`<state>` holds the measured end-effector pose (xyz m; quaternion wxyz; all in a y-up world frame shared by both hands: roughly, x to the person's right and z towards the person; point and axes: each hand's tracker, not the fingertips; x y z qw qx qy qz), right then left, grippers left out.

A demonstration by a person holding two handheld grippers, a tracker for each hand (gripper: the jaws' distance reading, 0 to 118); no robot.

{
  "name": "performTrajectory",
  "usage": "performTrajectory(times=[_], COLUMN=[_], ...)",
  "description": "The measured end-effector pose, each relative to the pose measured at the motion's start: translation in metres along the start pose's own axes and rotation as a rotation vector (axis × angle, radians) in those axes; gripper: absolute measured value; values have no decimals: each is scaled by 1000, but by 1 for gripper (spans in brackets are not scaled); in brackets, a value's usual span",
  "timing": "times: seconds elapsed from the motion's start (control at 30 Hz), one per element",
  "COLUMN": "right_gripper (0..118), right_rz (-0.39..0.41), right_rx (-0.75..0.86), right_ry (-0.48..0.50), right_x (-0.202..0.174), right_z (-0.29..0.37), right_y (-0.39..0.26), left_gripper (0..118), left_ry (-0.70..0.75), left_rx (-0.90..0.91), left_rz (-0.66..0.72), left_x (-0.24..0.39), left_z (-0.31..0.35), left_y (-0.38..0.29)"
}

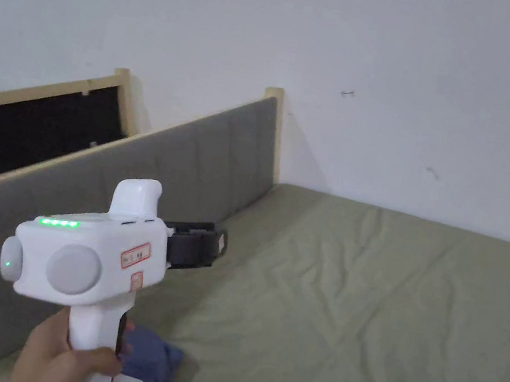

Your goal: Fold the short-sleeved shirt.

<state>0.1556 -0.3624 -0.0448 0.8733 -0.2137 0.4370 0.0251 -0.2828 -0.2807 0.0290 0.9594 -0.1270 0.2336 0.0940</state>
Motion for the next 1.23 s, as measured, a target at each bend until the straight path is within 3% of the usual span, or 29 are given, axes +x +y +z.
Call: performTrajectory(times=[0.1, 0.3, 0.4, 0.57, 0.6, 0.87, 1.07, 1.23], right_gripper=[2, 7, 7, 7, 7, 7, 7, 7], right_rz=[48, 43, 15, 14, 2, -15, -3, 4], right_rx=[46, 148, 157, 184, 195, 232, 255, 266], right_ry=[-109, -295, -300, -324, -328, -308, -301, -296], right_x=[1, 7, 13, 14, 81, 85, 81, 80], right_z=[20, 54, 68, 75, 76, 77, 79, 81], right_y=[-4, -13, -14, -12, -9, 0, 2, 3], left_gripper=[94, 94, 94, 94, 94, 94, 85, 88], left_ry=[-108, -369, -459, -460, -434, -430, -599, -543], left_rx=[104, 135, 75, 53, 58, 97, 53, 97], left_rz=[26, 170, 232, 196, 186, 148, 222, 215], left_x=[70, 176, 208, 240, 243, 242, 230, 235], left_z=[21, 56, 60, 59, 59, 57, 50, 54], left_y=[-35, -107, -130, -137, -136, -119, -114, -114])
